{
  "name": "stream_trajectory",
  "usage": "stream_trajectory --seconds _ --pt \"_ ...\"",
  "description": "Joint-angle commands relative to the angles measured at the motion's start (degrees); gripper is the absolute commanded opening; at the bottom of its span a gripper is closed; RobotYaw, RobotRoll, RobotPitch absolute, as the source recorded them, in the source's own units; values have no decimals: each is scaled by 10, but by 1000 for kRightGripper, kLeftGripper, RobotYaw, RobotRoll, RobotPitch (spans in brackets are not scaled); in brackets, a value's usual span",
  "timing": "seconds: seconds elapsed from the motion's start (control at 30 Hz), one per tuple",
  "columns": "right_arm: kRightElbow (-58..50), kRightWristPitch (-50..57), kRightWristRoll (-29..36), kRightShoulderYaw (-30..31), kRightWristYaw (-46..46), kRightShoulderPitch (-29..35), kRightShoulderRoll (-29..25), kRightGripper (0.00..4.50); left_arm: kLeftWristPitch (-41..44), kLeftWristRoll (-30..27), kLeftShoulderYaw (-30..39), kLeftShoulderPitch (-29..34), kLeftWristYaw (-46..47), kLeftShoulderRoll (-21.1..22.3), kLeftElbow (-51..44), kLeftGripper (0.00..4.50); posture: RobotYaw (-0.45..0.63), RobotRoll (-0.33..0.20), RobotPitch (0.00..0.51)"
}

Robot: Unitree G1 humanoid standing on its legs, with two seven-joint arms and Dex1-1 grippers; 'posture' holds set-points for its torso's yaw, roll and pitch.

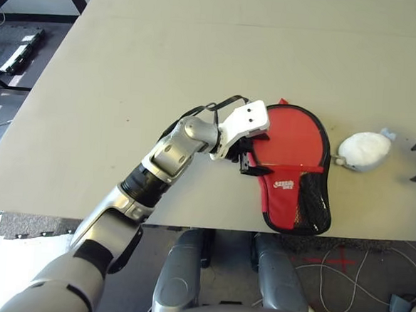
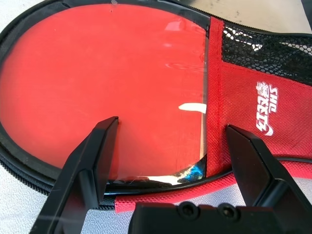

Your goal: Store the ping-pong paddle in its case and zip it.

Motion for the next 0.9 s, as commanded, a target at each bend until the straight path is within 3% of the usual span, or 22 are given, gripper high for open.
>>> stream_trajectory --seconds 0.03,0.13,0.3,0.57,0.9 --pt "50 -72 -3 -55 5 -39 34 4471 24 22 -33 25 -1 4 40 4500 -75 0 275" --pt "75 -106 3 -73 5 -62 58 4471 24 23 -32 25 -3 4 40 4500 -75 0 277" --pt "95 -70 32 -88 5 -99 92 4471 27 24 -32 25 -5 3 39 4500 -75 0 282" --pt "111 -58 48 -34 5 -92 127 4471 28 24 -33 25 -8 2 39 4500 -83 0 286" --pt "160 -89 -12 26 5 -73 174 4471 34 23 -33 27 -9 3 32 4500 -68 0 298"
